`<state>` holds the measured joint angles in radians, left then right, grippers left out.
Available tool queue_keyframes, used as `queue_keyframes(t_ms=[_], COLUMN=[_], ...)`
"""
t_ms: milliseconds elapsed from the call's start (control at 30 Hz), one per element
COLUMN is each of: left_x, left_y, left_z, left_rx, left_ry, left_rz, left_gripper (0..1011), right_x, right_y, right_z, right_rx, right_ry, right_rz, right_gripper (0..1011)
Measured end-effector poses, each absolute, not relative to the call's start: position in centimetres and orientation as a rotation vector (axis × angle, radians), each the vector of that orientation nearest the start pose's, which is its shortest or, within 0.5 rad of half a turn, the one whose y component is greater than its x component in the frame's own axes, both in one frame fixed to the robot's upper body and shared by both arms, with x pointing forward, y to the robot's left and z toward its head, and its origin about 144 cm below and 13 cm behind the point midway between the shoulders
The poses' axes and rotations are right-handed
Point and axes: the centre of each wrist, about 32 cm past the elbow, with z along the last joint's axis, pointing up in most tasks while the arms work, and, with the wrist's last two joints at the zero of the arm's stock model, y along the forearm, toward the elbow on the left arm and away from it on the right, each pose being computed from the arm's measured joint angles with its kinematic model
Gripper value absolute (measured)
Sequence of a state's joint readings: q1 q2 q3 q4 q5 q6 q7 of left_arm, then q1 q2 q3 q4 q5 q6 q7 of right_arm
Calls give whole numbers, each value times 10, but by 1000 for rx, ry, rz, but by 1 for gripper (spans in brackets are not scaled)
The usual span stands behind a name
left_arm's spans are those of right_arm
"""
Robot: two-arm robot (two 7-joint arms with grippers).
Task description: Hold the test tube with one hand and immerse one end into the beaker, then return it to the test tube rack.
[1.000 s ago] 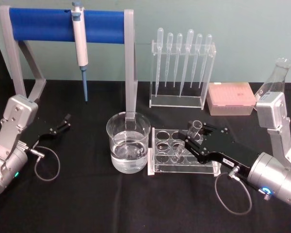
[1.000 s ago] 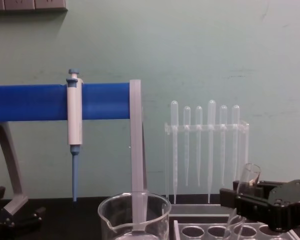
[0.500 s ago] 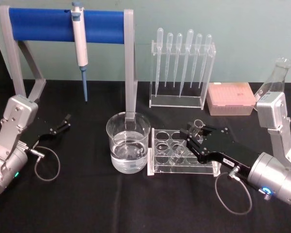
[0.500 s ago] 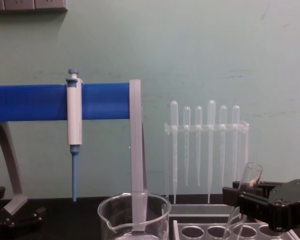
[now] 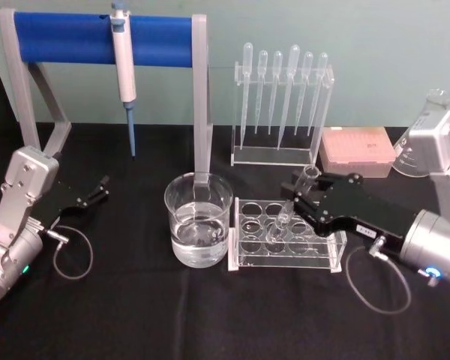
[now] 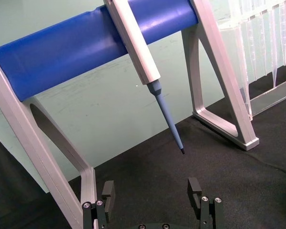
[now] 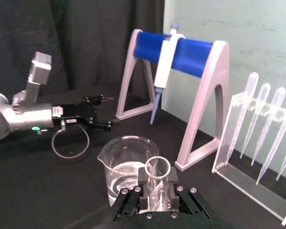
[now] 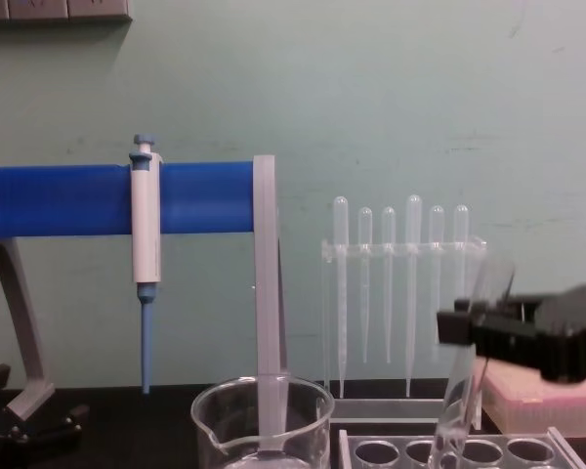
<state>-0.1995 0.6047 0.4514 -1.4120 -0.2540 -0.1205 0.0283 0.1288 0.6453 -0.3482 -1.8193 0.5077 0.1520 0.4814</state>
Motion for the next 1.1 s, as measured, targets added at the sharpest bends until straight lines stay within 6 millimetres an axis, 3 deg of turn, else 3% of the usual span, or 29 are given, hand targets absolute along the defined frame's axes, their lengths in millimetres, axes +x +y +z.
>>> queue_keyframes(t_ms=[533, 1100], left_x=[489, 489], left_y=[310, 310], left_z=[1140, 1140], left_rx=[304, 304], left_ry=[-285, -285], left_rz=[1248, 1248], left_gripper=[1000, 1000], right_x=[463, 471], right_y=[-282, -284], right_z=[1306, 1336], right_rx=[-194, -235], right_ry=[-118, -112], right_rz=[-631, -632], right_gripper=[239, 241])
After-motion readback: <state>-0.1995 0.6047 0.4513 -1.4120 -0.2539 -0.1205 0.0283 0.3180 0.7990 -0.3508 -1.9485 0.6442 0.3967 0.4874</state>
